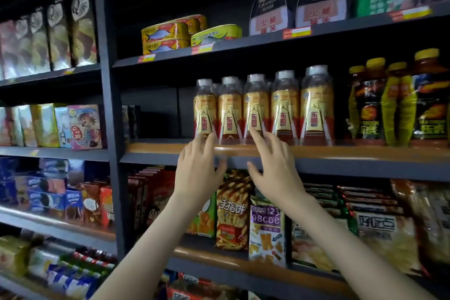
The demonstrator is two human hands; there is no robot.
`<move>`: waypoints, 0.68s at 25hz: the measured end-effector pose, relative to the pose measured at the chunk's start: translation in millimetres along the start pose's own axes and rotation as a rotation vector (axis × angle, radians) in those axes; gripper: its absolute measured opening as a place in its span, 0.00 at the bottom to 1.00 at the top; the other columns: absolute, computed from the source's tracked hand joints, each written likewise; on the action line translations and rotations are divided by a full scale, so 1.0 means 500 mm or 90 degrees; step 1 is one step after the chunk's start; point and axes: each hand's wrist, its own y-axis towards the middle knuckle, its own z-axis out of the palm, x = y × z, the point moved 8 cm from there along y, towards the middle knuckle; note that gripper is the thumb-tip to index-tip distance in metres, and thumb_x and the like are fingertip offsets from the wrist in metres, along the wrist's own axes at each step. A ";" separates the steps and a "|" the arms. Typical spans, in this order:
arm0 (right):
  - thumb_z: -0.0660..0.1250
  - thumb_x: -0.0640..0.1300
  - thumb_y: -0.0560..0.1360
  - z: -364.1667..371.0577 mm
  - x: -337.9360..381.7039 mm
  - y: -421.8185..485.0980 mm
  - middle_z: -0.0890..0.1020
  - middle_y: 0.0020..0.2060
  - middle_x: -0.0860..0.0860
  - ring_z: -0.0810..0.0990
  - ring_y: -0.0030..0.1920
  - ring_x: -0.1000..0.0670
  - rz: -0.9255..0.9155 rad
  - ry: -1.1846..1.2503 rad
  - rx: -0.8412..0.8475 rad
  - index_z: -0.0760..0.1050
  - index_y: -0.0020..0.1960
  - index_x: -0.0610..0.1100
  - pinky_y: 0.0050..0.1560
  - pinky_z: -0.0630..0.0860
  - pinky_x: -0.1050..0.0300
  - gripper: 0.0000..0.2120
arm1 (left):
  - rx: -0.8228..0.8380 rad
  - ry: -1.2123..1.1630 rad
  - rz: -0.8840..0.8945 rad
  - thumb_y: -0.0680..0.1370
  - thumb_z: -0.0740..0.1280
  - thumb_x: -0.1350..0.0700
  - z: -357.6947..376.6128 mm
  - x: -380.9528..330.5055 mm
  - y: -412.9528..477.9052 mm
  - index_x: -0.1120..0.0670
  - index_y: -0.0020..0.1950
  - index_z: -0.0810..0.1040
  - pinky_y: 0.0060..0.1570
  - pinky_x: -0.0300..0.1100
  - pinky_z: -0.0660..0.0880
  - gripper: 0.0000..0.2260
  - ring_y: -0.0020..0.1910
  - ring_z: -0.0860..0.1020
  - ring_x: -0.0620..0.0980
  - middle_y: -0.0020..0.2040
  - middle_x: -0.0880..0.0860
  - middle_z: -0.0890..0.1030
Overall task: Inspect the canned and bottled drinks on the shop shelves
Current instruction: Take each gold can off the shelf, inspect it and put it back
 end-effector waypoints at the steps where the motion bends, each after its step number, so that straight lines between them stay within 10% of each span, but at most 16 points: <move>1: 0.62 0.49 0.79 0.006 -0.003 -0.002 0.58 0.75 0.48 0.56 0.74 0.47 0.011 -0.016 0.006 0.47 0.78 0.54 0.72 0.56 0.52 0.33 | -0.005 -0.019 0.015 0.77 0.67 0.50 0.008 -0.007 0.005 0.60 0.70 0.69 0.59 0.55 0.74 0.25 0.63 0.75 0.61 0.66 0.62 0.74; 17: 0.62 0.42 0.78 -0.444 -0.376 -0.201 0.64 0.72 0.47 0.60 0.71 0.47 0.187 -0.283 -0.152 0.54 0.77 0.52 0.69 0.61 0.47 0.31 | -0.099 -0.369 0.277 0.74 0.70 0.56 0.053 -0.689 0.009 0.61 0.69 0.72 0.61 0.58 0.72 0.24 0.63 0.75 0.63 0.64 0.64 0.75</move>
